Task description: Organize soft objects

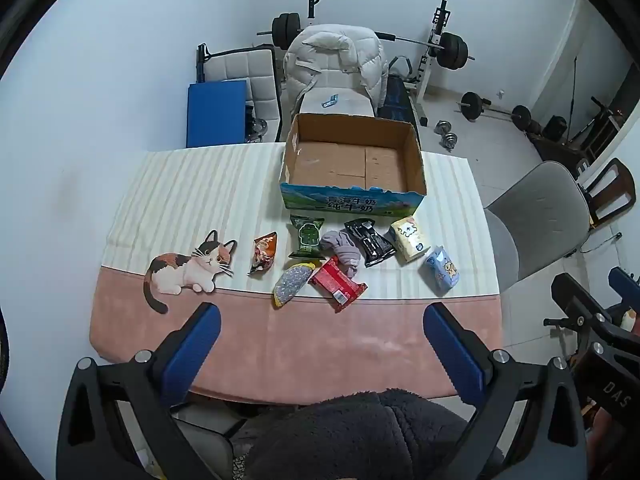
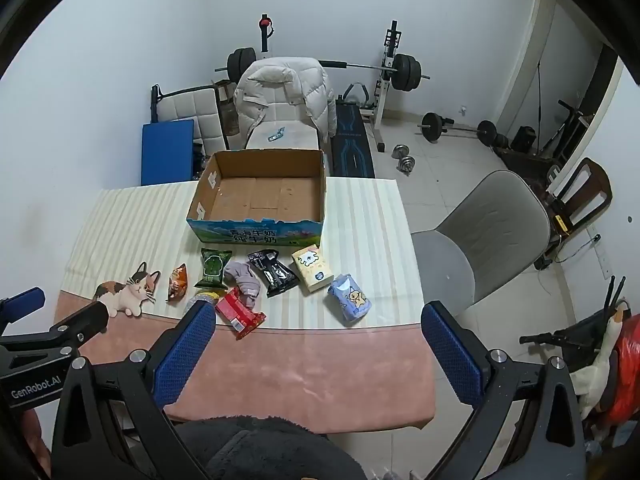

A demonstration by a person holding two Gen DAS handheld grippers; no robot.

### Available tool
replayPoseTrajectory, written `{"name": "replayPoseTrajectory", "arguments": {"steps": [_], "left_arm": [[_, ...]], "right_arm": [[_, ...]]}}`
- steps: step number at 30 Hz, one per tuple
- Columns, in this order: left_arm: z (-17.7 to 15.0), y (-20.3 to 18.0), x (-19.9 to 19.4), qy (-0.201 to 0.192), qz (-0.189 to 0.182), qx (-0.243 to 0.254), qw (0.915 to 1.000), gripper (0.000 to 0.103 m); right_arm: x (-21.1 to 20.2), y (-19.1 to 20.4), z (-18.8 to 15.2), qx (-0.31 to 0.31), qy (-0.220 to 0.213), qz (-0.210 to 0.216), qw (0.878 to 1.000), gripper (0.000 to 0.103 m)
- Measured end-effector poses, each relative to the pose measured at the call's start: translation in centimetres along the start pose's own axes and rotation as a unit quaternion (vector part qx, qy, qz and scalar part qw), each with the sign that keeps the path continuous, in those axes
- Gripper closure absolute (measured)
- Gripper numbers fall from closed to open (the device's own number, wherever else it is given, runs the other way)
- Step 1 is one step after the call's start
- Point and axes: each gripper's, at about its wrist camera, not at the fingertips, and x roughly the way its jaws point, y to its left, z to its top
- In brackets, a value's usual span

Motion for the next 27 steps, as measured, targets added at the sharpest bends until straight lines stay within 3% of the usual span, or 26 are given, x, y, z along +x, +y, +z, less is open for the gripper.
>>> {"name": "replayPoseTrajectory", "arguments": {"steps": [17, 27], "left_arm": [[0.6, 0.3, 0.2, 0.000, -0.012, -0.006, 0.9999, 0.000], [-0.1, 1.1, -1.7, -0.011, -0.010, -0.002, 0.9999, 0.000]], "right_arm": [[-1.4, 0.1, -0.5, -0.002, -0.008, -0.008, 1.000, 0.000], [-2.0, 0.2, -0.6, 0.001, -0.015, -0.006, 1.000, 0.000]]}}
